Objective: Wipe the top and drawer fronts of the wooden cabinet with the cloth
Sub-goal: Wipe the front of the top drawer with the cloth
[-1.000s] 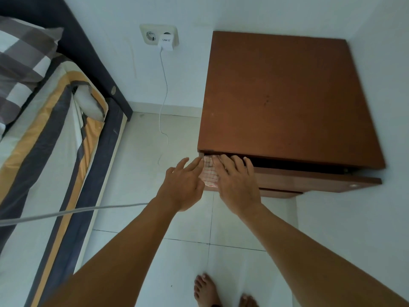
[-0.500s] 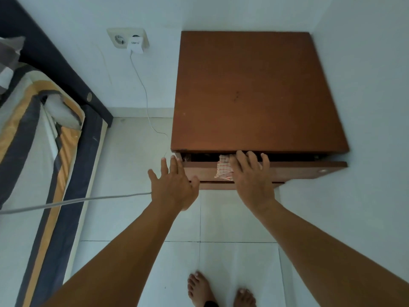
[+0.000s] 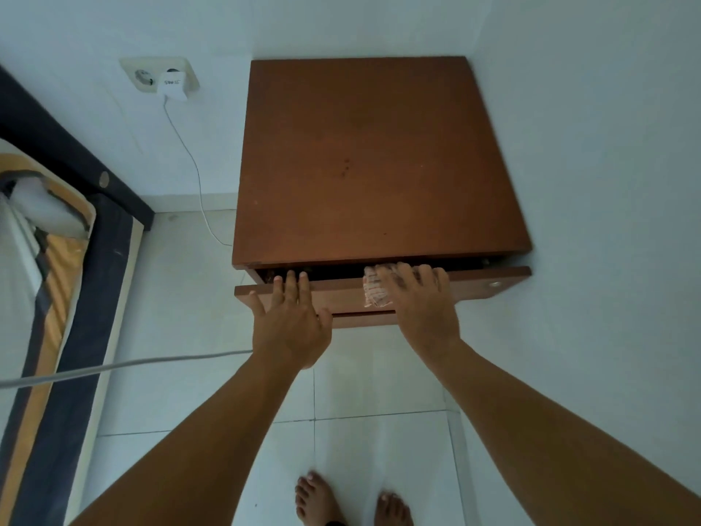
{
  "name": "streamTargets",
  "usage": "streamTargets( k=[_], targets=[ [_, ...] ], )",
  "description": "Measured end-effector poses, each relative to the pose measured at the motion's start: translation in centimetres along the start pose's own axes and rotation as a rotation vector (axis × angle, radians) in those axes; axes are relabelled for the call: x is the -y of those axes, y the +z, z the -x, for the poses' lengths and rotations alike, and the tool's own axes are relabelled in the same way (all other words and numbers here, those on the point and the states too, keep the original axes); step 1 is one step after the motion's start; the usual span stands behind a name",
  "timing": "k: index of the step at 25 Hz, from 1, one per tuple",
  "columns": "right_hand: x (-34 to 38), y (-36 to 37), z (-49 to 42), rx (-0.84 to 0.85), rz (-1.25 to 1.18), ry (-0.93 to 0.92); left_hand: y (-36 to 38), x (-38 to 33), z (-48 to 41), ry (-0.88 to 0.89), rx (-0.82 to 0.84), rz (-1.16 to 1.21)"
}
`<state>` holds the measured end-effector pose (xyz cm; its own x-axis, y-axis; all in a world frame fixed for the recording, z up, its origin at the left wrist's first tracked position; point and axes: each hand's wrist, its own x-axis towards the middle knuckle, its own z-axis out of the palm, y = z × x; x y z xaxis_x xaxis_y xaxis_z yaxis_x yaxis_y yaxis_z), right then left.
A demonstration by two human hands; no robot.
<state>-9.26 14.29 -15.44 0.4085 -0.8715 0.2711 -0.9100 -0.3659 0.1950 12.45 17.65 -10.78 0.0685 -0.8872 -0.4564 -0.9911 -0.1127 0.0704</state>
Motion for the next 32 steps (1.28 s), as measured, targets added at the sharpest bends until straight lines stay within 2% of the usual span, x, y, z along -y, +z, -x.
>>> streamTargets(
  k=[12,18,20,23,27,29,32],
  targets=[
    [-11.8,0.9,3.5,0.07,0.146,0.226,1.1,0.3,0.1,-0.064,-0.041,-0.027],
    [-13.9,0.9,3.3,0.142,0.318,0.114,0.6,-0.3,0.2,-0.143,-0.005,-0.005],
    [-14.7,0.8,3.5,0.187,0.367,0.094,0.1,0.1,0.2,-0.149,0.031,0.021],
    [-15.3,-0.3,2.7,0.342,0.425,0.074,-0.5,1.4,0.3,-0.115,0.058,0.107],
    [-12.7,-4.1,-0.8,0.53,0.256,0.281,-0.5,5.2,1.3,-0.088,-0.013,0.122],
    [-9.5,-5.9,-2.2,0.425,0.084,0.324,-0.4,5.9,1.7,-0.062,0.011,0.08],
    [-0.7,-7.4,-3.5,0.131,-0.175,0.141,-0.8,5.4,1.7,-0.046,0.024,0.072]
  ],
)
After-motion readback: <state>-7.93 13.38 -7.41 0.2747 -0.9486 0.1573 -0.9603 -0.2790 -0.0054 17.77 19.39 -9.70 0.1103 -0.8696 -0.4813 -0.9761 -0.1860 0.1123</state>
